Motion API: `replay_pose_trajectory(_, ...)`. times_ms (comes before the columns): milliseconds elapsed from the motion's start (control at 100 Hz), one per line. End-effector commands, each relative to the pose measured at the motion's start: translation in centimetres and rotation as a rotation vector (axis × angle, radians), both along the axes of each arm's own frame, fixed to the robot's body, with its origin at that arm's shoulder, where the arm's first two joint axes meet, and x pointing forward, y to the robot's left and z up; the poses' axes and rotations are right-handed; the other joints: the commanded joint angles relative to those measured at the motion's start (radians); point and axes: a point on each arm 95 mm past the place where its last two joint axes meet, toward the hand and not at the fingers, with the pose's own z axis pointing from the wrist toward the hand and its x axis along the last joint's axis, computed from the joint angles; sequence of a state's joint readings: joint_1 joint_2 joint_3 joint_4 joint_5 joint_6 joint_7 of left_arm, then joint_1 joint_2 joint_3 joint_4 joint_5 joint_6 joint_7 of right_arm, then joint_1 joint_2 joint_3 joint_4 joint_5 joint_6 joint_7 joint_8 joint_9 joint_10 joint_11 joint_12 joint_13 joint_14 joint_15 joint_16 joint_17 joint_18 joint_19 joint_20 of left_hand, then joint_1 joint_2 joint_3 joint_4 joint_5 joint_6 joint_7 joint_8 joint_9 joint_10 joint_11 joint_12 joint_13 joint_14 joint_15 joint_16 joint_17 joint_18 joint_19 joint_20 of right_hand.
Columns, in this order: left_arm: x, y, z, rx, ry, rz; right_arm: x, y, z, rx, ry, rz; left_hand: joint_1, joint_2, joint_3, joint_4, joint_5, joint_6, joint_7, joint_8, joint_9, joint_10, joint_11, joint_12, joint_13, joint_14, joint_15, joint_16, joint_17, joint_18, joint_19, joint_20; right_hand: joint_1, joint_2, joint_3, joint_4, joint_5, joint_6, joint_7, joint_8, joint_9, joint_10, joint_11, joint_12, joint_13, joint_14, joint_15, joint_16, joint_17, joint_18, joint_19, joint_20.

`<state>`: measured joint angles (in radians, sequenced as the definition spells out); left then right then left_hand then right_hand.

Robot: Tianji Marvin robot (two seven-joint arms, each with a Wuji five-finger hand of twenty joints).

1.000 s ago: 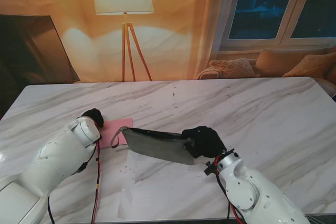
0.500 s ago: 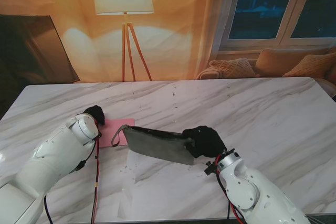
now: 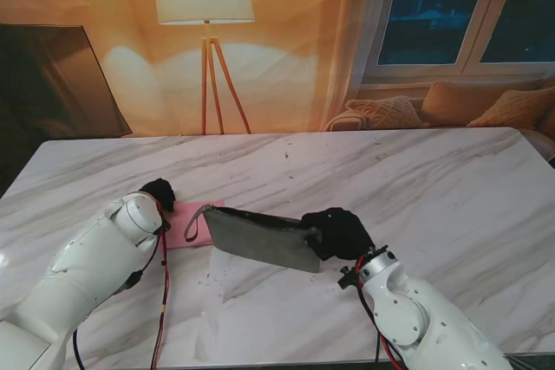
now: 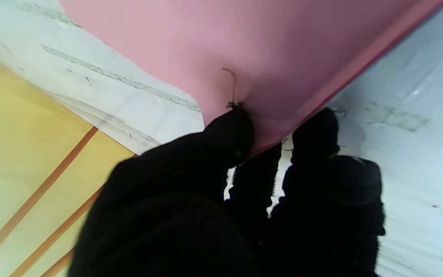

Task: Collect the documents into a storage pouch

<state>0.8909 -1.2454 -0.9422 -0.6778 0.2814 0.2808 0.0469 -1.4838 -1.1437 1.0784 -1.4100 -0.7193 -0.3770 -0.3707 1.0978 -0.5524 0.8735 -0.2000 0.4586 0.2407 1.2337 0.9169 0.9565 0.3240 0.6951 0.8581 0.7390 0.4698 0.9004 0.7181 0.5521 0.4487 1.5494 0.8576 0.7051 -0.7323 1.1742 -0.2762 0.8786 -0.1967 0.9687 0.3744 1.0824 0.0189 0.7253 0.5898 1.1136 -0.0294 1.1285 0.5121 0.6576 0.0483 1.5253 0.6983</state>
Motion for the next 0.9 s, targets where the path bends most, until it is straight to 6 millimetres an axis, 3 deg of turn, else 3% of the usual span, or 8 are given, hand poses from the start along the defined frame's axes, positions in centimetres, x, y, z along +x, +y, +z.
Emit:
replay_pose_trajectory(0, 0.0, -0.1, 0.3, -0.01, 0.002, -0.008, -0.1, 0.2, -0.1, -0.005, 0.011, 0.006, 0.084, 0.015, -0.006, 0.03, -0.033, -0.037, 0.016, 0.038, -0.014, -0.027, 0.042, 0.046, 0.022, 0.072, 0.027, 0.016, 0.002, -0.097, 0.021, -0.001, 0.023, 0.075, -0.007, -0.001, 0.071, -0.042, 0.091, 0.038, -0.013, 0.004, 0.004, 0.008, 0.018, -0.069, -0.008, 0.009, -0.005, -0.026, 0.019, -0.012)
replay_pose_trajectory(160, -0.2, 0.0, 0.9, -0.026, -0.022, -0.009, -0.1, 0.2, -0.1, -0.004, 0.011, 0.004, 0.15, 0.063, -0.055, 0.03, -0.033, -0.056, -0.006, 0.095, -0.051, -0.034, 0.076, 0.113, 0.065, 0.073, 0.09, 0.053, 0.048, -0.112, 0.055, -0.008, 0.024, 0.075, -0.006, -0.001, 0.071, -0.042, 0.09, 0.038, -0.013, 0.006, 0.004, 0.009, 0.018, -0.07, -0.009, 0.008, -0.004, -0.026, 0.019, -0.012)
replay_pose_trajectory(280, -0.4, 0.1, 1.5, -0.041, -0.045, -0.012, -0.1, 0.2, -0.1, -0.003, 0.012, 0.003, 0.166, 0.059, -0.034, 0.014, -0.011, -0.068, -0.013, 0.111, -0.054, -0.039, 0.087, 0.137, 0.125, 0.067, 0.174, 0.089, 0.104, -0.127, 0.101, -0.029, 0.024, 0.076, -0.007, -0.001, 0.07, -0.04, 0.09, 0.038, -0.013, 0.005, 0.004, 0.009, 0.018, -0.069, -0.009, 0.008, -0.004, -0.026, 0.019, -0.013)
replay_pose_trajectory(400, -0.7, 0.1, 2.2, -0.053, -0.071, -0.023, -0.1, 0.3, -0.1, -0.002, 0.012, 0.005, 0.166, 0.05, -0.006, -0.001, 0.01, -0.078, -0.013, 0.116, -0.047, -0.043, 0.092, 0.151, 0.125, 0.077, 0.211, 0.124, 0.083, -0.134, 0.108, -0.042, 0.024, 0.075, -0.008, -0.001, 0.07, -0.04, 0.09, 0.037, -0.012, 0.005, 0.004, 0.008, 0.018, -0.068, -0.009, 0.008, -0.004, -0.026, 0.019, -0.013)
replay_pose_trajectory(750, -2.5, 1.0, 5.0, -0.041, -0.182, -0.066, -0.2, 0.4, -0.2, 0.003, 0.016, 0.009, 0.153, 0.043, 0.064, -0.022, 0.051, -0.132, -0.006, 0.15, -0.034, -0.089, 0.116, 0.174, 0.095, 0.069, 0.209, 0.183, -0.007, -0.157, 0.071, 0.049, 0.026, 0.075, -0.007, 0.0, 0.073, -0.041, 0.089, 0.034, -0.012, 0.007, 0.004, 0.008, 0.018, -0.068, -0.009, 0.008, -0.004, -0.026, 0.019, -0.013)
replay_pose_trajectory(780, -2.7, 1.1, 5.2, -0.04, -0.193, -0.068, -0.2, 0.4, -0.2, 0.003, 0.017, 0.009, 0.153, 0.045, 0.07, -0.027, 0.051, -0.134, -0.008, 0.156, -0.037, -0.091, 0.121, 0.18, 0.096, 0.065, 0.201, 0.207, -0.009, -0.157, 0.053, 0.094, 0.026, 0.075, -0.007, 0.0, 0.073, -0.041, 0.089, 0.034, -0.012, 0.004, 0.004, 0.008, 0.018, -0.068, -0.009, 0.008, -0.004, -0.026, 0.019, -0.013)
replay_pose_trajectory(890, -3.4, 1.4, 6.2, -0.03, -0.246, -0.076, -0.3, 0.5, -0.2, 0.005, 0.022, 0.01, 0.162, 0.049, 0.08, -0.031, 0.043, -0.142, -0.008, 0.161, -0.048, -0.102, 0.143, 0.2, 0.094, 0.051, 0.218, 0.223, -0.023, -0.162, 0.051, 0.113, 0.028, 0.077, -0.007, 0.0, 0.074, -0.04, 0.089, 0.034, -0.013, 0.005, 0.003, 0.008, 0.019, -0.07, -0.01, 0.008, -0.004, -0.026, 0.019, -0.013)
